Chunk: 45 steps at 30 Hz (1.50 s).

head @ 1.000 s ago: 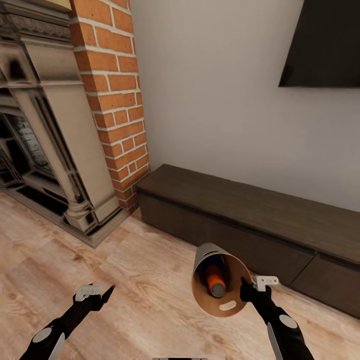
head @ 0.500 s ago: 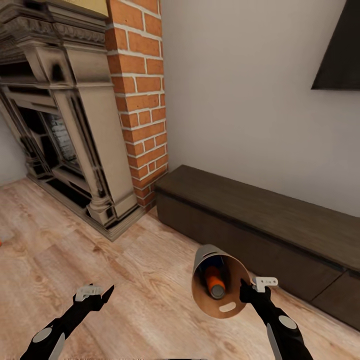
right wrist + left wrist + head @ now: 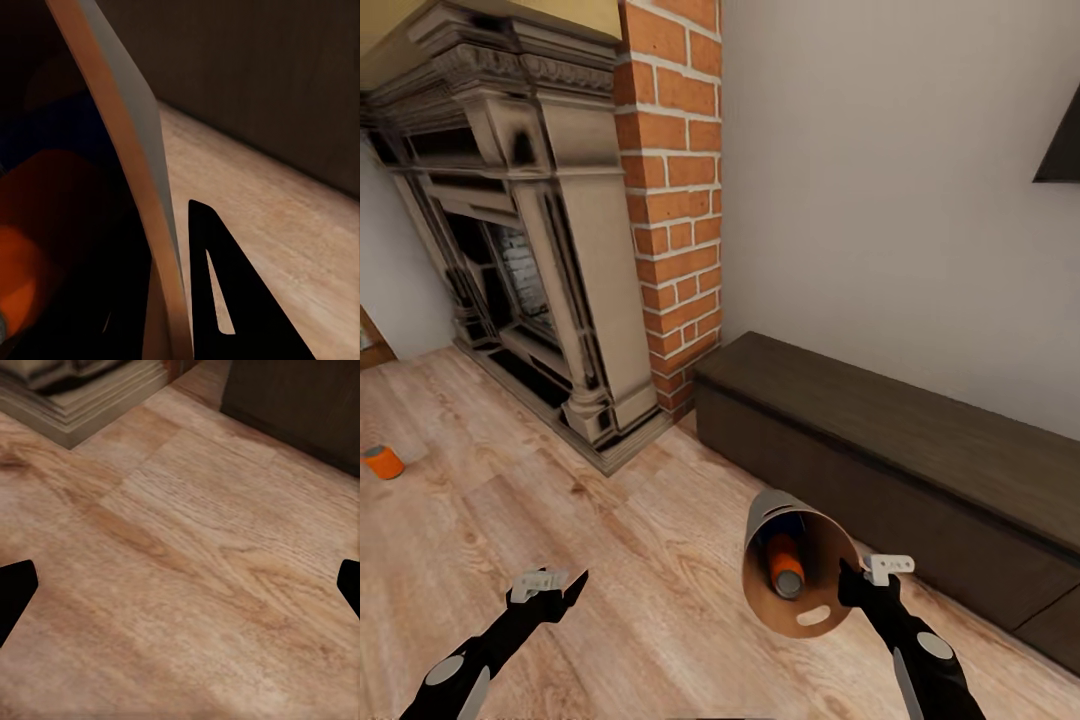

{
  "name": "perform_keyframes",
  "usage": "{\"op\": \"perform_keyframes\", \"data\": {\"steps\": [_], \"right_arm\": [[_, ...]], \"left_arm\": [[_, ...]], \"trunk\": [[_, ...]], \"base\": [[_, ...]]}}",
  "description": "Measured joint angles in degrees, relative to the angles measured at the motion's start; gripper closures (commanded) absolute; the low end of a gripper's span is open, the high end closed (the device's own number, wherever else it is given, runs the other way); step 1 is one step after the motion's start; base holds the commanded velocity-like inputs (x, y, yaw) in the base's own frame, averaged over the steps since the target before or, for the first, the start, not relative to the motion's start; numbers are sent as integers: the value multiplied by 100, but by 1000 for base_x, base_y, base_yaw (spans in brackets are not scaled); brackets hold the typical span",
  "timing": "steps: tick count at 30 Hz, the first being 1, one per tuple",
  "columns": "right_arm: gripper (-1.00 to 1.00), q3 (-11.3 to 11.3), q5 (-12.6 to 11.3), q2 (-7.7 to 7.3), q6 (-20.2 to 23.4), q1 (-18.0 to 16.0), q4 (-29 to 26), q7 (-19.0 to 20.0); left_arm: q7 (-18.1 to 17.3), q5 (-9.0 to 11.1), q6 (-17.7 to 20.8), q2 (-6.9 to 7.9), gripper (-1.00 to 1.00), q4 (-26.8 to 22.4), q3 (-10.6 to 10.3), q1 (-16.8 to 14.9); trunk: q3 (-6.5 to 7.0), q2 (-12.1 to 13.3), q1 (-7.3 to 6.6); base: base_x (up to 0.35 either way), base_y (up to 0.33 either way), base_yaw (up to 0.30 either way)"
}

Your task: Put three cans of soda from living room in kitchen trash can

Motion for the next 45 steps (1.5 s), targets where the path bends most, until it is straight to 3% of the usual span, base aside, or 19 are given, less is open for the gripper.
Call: {"op": "perform_keyframes", "data": {"steps": [9, 17, 26, 35, 39, 42, 45], "right_arm": [[100, 0, 6, 4, -1, 0, 2, 7], [100, 1, 5, 5, 0, 2, 3, 8], [100, 16, 6, 5, -1, 3, 76, 13], [100, 51, 32, 5, 0, 3, 119, 17], [100, 296, 34, 7, 10, -1, 130, 25], [100, 742, 52, 11, 20, -5, 96, -47], [100, 1129, 19, 20, 57, -11, 54, -67]], "left_arm": [[0, 0, 0, 0, -100, 0, 0, 0], [7, 7, 0, 0, -100, 0, -167, 0], [61, 3, 0, 0, -100, 0, -191, 0], [66, 21, 31, -4, -100, -17, -213, 0], [73, 35, 91, -1, -100, -41, -218, -1], [-4, 90, 498, 22, -100, -129, -213, 0], [-430, 231, 907, 73, -100, -211, -177, -24]], "trunk": [[-46, 0, 0], [-93, 0, 0], [-147, 0, 0], [-203, 0, 0], [-229, 0, 0], [-247, 0, 0], [-253, 0, 0]], "base": [[0, 0, 144], [0, 0, 179], [2, 0, 182], [154, 0, 176], [222, 0, 157], [215, 0, 103], [193, 0, 37]]}}
